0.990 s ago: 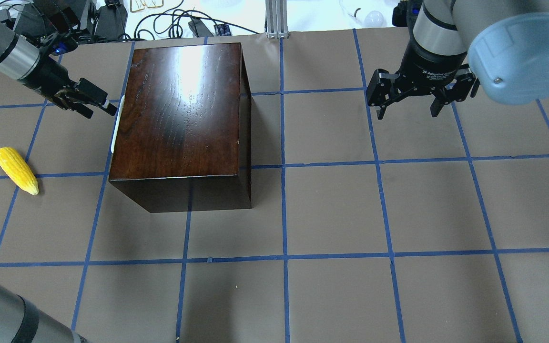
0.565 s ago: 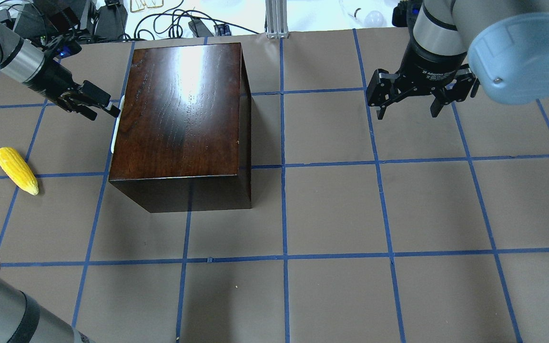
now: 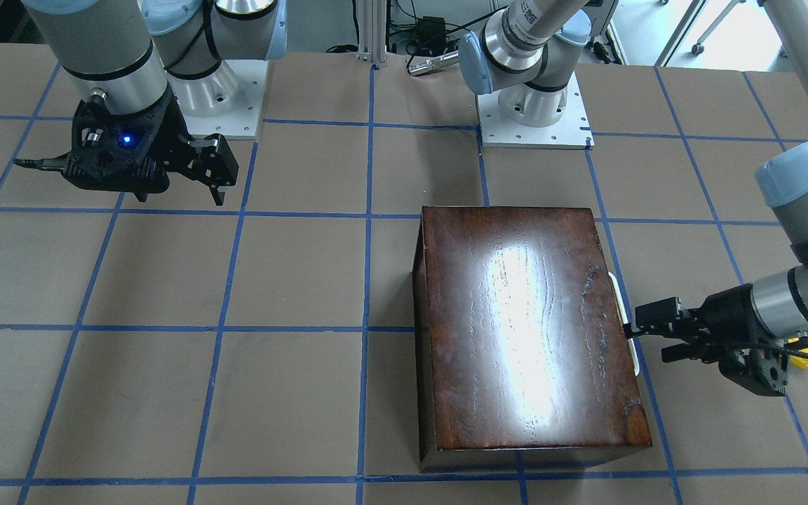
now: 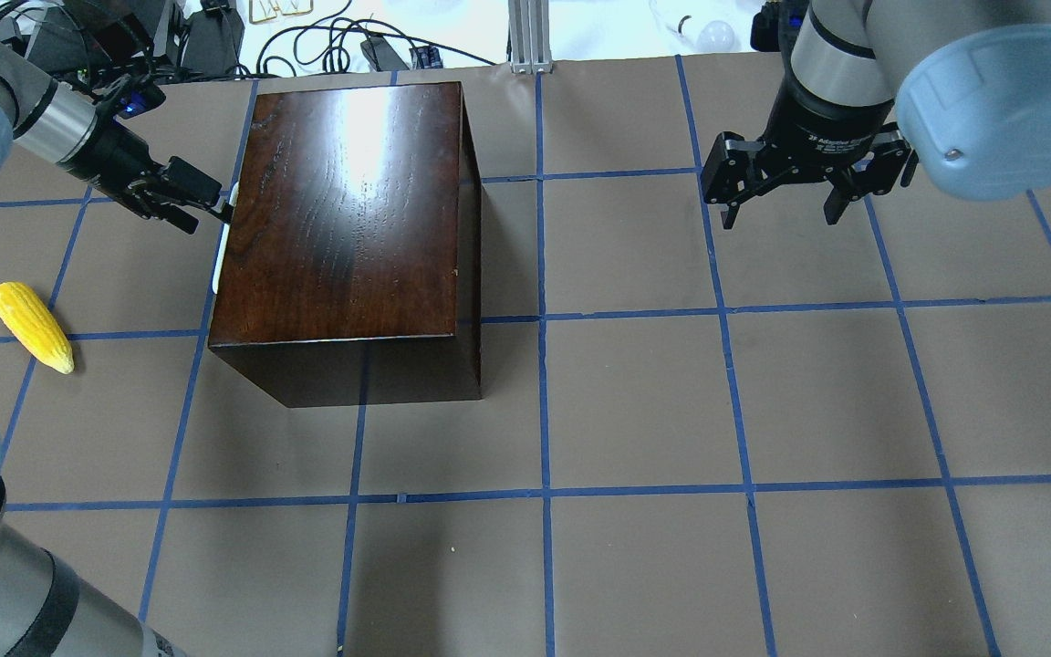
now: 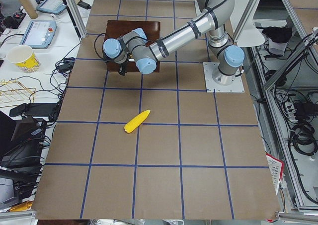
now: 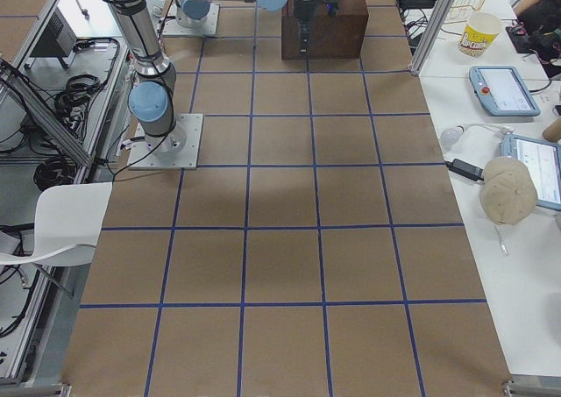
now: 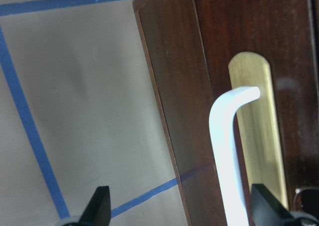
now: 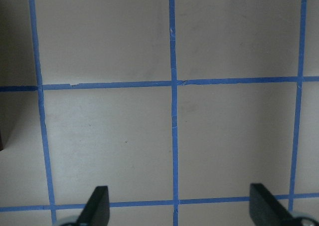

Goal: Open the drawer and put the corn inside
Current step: 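Lower the left gripper and hook the white drawer handle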

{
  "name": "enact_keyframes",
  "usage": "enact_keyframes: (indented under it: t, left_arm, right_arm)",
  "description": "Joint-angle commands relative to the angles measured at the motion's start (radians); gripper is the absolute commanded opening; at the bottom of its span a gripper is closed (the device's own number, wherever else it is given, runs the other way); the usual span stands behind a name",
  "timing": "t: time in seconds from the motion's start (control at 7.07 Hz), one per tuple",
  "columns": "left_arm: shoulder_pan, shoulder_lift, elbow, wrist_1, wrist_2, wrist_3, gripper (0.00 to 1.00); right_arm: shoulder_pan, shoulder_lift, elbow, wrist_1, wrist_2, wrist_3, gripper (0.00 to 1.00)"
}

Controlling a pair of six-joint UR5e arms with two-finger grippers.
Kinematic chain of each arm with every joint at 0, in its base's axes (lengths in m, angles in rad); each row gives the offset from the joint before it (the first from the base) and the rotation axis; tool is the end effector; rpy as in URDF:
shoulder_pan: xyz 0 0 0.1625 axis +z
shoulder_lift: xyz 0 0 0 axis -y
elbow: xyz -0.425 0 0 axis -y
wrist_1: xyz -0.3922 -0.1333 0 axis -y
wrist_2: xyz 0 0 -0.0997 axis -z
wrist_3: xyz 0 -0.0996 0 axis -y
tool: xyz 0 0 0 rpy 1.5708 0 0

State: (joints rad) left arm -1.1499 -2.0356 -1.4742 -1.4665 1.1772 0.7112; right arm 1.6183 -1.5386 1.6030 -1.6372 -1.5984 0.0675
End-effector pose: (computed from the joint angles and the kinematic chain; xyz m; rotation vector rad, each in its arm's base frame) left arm 0.1003 -0.6439 0.2864 -0.3164 -2.6529 -0.0136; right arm 0.1544 -0.4982 0.4627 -0.0312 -3.1140 0.0056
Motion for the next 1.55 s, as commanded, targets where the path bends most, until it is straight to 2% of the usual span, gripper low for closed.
enact_keyframes:
  t: [0.0,1.13,1.41]
  left_arm:
    - [0.001,-0.009,0.0,-0.002,-0.008,0.001,1.0]
    - [0.01,-0.021,0.012,-0.003,0.005,0.02,1.0]
    - [0.012,-0.021,0.015,0.0,0.045,0.048,1.0]
  right_arm:
    - [0.0,0.0,0.0,-0.001,0.0,0.0,1.0]
    - [0.0,0.0,0.0,-0.001,0.0,0.0,1.0]
    - [0.0,0.0,0.0,0.0,0.0,0.0,1.0]
